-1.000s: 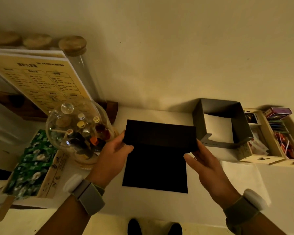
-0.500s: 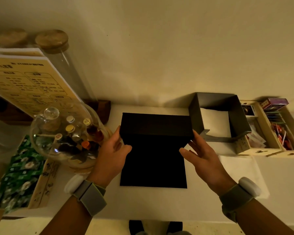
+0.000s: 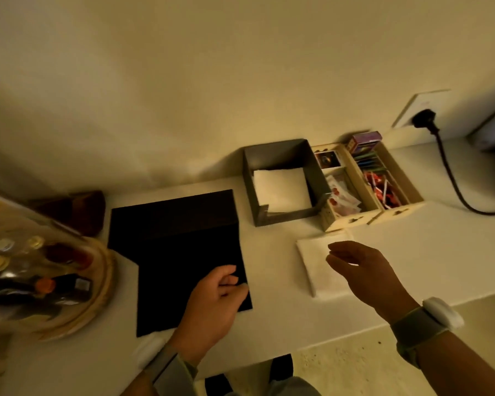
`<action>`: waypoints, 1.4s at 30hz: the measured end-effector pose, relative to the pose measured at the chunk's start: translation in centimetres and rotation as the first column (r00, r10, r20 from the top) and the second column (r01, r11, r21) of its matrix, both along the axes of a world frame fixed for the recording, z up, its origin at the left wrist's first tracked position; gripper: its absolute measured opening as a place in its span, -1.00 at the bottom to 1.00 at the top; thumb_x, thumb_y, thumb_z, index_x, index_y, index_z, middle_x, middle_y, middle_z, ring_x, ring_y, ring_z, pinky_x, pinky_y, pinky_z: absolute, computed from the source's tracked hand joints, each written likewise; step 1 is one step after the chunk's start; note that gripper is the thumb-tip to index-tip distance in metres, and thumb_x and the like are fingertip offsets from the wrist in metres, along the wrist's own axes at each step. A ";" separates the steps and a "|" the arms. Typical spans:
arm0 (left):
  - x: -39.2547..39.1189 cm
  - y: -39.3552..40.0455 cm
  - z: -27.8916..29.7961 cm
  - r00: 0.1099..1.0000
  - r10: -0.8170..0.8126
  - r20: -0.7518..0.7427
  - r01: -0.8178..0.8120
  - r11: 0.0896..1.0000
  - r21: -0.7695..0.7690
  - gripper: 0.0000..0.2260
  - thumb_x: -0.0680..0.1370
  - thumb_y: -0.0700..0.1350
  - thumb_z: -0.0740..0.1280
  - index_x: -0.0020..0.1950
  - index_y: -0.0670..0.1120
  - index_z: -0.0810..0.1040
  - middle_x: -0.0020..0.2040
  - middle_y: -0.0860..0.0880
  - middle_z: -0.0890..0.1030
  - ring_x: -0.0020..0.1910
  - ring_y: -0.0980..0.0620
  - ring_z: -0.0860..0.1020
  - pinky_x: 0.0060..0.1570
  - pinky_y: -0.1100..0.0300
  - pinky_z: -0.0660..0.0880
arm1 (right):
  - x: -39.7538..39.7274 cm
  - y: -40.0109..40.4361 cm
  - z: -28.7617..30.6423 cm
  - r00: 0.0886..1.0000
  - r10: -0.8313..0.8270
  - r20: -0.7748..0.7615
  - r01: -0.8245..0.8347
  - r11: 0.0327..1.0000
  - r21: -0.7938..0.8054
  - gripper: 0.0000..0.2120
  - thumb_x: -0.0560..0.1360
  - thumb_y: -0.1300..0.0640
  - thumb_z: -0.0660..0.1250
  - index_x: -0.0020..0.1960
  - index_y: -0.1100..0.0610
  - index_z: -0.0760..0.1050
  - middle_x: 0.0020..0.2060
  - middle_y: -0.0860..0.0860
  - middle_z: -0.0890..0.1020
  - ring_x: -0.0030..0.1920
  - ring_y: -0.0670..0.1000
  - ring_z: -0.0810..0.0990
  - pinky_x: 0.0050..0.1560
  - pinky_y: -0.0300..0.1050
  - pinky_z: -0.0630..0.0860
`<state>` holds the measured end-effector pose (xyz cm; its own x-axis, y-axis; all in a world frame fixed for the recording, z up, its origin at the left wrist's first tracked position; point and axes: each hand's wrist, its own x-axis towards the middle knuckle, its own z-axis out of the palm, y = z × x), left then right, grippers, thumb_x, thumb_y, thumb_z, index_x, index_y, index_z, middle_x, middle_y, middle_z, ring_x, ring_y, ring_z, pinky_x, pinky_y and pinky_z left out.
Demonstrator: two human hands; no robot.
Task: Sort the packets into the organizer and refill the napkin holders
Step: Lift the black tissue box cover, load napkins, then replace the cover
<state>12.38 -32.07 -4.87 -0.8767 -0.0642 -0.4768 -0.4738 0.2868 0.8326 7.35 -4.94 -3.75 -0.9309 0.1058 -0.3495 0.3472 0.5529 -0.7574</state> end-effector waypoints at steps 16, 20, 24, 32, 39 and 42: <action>-6.8 14.2 -1.2 0.985 0.059 0.161 -0.067 0.997 0.043 -0.77 0.32 -0.06 0.52 -0.22 0.05 0.46 -0.13 -0.01 0.62 -0.04 -0.10 0.62 0.10 -0.07 0.56 | -3.2 6.1 -2.7 0.969 -0.038 0.243 -0.032 0.960 0.278 -0.57 0.36 -0.13 0.44 0.08 0.12 0.47 -0.01 0.05 0.53 -0.04 0.02 0.47 -0.05 -0.12 0.40; -6.8 15.2 -1.1 0.980 0.085 0.180 -0.107 0.987 0.118 -0.72 0.34 -0.22 0.51 -0.05 0.00 0.51 0.02 -0.10 0.65 -0.02 -0.12 0.63 0.03 -0.14 0.59 | -3.4 4.8 -3.6 0.974 0.021 0.226 -0.080 0.963 0.258 -0.64 0.39 0.01 0.44 0.12 0.11 0.50 0.05 0.07 0.55 -0.05 0.00 0.44 -0.03 -0.14 0.37; -6.5 15.6 -1.3 0.971 0.095 0.220 -0.131 0.979 0.156 -0.68 0.33 -0.27 0.50 0.03 -0.08 0.53 0.03 -0.14 0.65 -0.02 -0.17 0.63 0.00 -0.14 0.60 | -3.3 4.8 -3.2 0.979 0.050 0.196 -0.061 0.997 0.052 -0.76 0.41 0.17 0.43 -0.04 -0.02 0.41 -0.05 0.00 0.52 -0.13 -0.05 0.45 -0.04 -0.13 0.37; -5.7 11.9 -0.9 0.984 0.074 0.161 -0.121 0.945 0.305 -0.68 0.31 -0.28 0.53 0.02 -0.10 0.64 0.00 -0.11 0.70 0.00 -0.08 0.66 0.05 0.02 0.58 | -1.1 4.9 -0.4 0.982 0.153 0.113 -0.068 0.836 -0.545 -0.57 0.34 0.24 0.48 0.01 -0.25 0.54 -0.07 -0.08 0.69 -0.09 -0.02 0.67 -0.27 -0.17 0.61; -2.6 4.7 0.1 0.992 0.041 0.122 -0.087 0.914 0.396 -0.72 0.44 -0.20 0.44 0.09 0.08 0.57 -0.02 0.07 0.71 -0.06 0.07 0.68 -0.21 0.23 0.61 | -0.5 -0.9 0.1 0.953 0.298 0.064 -0.186 0.735 -0.652 -0.58 0.35 0.22 0.47 0.08 -0.19 0.55 0.00 -0.02 0.68 -0.02 0.05 0.67 -0.15 -0.04 0.63; -0.7 2.3 0.3 0.994 0.081 0.077 -0.103 0.931 0.349 -0.78 0.51 -0.14 0.37 0.10 0.12 0.54 -0.05 0.10 0.70 -0.06 0.09 0.67 -0.22 0.24 0.59 | -0.3 -4.1 0.2 0.940 0.336 0.066 -0.214 0.727 -0.652 -0.59 0.36 0.22 0.46 0.07 -0.21 0.55 -0.01 -0.04 0.68 -0.03 0.03 0.67 -0.18 -0.09 0.63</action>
